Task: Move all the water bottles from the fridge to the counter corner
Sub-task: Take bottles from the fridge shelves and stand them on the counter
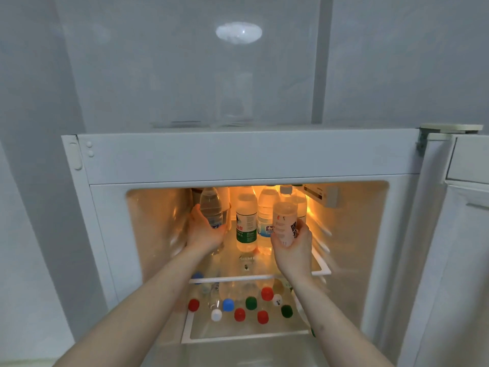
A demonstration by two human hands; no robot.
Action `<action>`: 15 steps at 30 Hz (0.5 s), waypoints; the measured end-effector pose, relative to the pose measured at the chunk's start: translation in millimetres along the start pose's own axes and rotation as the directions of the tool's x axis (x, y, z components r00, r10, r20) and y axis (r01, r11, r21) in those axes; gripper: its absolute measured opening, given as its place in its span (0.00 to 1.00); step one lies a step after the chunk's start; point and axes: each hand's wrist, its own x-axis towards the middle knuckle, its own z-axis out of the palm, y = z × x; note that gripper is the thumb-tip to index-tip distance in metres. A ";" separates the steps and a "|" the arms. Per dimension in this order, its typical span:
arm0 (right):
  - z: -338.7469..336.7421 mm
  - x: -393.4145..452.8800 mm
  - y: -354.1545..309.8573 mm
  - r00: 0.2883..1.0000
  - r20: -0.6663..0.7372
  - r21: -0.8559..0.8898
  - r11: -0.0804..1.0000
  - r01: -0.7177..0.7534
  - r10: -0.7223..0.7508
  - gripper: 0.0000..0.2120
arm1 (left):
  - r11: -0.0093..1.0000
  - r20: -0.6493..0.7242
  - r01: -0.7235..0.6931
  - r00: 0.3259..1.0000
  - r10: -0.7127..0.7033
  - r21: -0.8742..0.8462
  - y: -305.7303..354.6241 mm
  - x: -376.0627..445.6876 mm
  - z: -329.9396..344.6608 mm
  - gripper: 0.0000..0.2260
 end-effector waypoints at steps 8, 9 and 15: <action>12.8 -5.0 -1.3 0.997 -0.068 -0.018 1.000 0.022 -0.024 0.30 | 1.000 -0.082 -0.010 0.997 0.009 -0.015 -12.4 18.4 19.8 0.28; 14.5 -4.4 1.1 0.997 -0.067 -0.017 0.999 0.030 -0.031 0.29 | 1.000 -0.096 -0.021 0.995 0.021 0.002 -13.4 19.1 21.1 0.27; 20.3 -5.4 7.0 0.999 -0.010 -0.029 0.999 0.038 -0.038 0.25 | 0.998 -0.103 -0.045 0.994 0.042 -0.031 -16.9 17.2 21.0 0.22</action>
